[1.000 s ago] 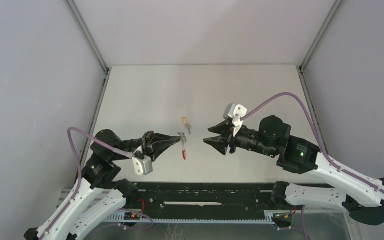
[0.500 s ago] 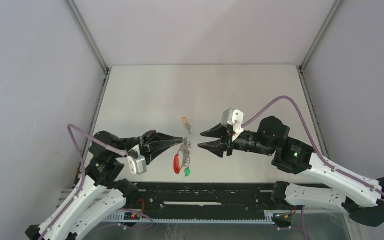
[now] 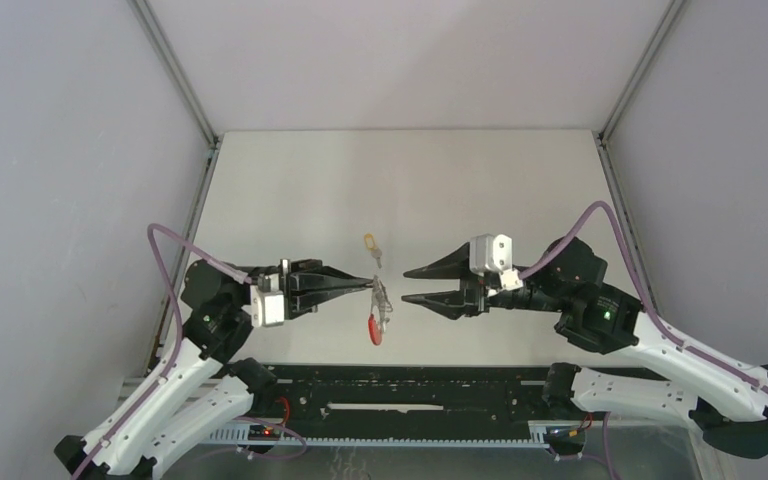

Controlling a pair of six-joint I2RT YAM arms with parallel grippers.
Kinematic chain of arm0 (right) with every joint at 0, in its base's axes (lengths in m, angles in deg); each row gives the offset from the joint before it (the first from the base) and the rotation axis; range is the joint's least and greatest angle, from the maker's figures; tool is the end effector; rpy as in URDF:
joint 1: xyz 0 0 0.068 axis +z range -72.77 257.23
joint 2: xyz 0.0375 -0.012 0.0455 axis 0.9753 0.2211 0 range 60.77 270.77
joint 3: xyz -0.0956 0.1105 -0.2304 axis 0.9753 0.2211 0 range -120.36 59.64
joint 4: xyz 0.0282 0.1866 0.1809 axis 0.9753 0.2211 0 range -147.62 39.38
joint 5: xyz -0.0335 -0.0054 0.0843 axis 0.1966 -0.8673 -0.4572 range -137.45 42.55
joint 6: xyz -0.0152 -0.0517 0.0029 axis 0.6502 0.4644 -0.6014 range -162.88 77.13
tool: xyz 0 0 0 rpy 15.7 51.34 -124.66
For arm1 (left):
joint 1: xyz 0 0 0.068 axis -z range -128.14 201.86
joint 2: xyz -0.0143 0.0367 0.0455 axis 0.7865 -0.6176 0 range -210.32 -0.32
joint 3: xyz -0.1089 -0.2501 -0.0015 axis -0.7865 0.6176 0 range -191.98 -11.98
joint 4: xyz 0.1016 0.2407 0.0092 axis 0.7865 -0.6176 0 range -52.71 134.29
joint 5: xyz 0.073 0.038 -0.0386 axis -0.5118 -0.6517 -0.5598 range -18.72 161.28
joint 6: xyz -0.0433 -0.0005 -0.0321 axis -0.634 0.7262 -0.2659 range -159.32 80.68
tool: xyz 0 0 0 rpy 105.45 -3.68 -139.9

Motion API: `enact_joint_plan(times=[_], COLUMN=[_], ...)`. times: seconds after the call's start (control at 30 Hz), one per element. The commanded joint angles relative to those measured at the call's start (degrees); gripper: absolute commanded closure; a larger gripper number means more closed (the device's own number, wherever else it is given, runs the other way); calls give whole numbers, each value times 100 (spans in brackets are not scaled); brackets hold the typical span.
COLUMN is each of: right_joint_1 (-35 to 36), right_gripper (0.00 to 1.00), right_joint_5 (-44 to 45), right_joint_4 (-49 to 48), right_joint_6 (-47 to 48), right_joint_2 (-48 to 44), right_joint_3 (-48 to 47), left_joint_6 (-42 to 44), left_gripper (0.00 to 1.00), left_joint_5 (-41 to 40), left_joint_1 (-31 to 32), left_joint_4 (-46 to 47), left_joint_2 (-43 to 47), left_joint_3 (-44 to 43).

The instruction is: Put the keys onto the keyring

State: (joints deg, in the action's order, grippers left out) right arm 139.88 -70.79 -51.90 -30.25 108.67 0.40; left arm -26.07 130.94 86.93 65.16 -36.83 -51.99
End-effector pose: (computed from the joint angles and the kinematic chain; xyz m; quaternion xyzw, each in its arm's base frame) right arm 0.0690 0.1642 0.4267 -0.5203 0.4293 0.4299 0.6001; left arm 0.0907 -0.1014 0.3833 0.5738 0.2579 -0.4027 0.6649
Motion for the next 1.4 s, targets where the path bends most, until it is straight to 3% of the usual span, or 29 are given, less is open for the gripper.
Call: enact_joint_plan(times=[0.0,0.43,0.93,1.37], right_joint_1=[134,725,924,924], right_gripper=[56,60,59,73], right_joint_5=[-90,152,519,674], right_joint_4=[-517,-1209,-1721,-1610], right_joint_6=[221,545,672,631], right_joint_2=[-27,207,513,639], right_joint_3=[62,62,63,25], left_joint_6=[-868,-2031,-2152,-1989], left_gripper=[100,100,100,100], left_joint_5=[174,197,211,25], left_joint_1=[-26,22,47,44], left_joint_4=[764,1832,1824,1454], left_joint_2=[-103,-231,-285,-311], left_joint_3=[-359,-388,-396,-391])
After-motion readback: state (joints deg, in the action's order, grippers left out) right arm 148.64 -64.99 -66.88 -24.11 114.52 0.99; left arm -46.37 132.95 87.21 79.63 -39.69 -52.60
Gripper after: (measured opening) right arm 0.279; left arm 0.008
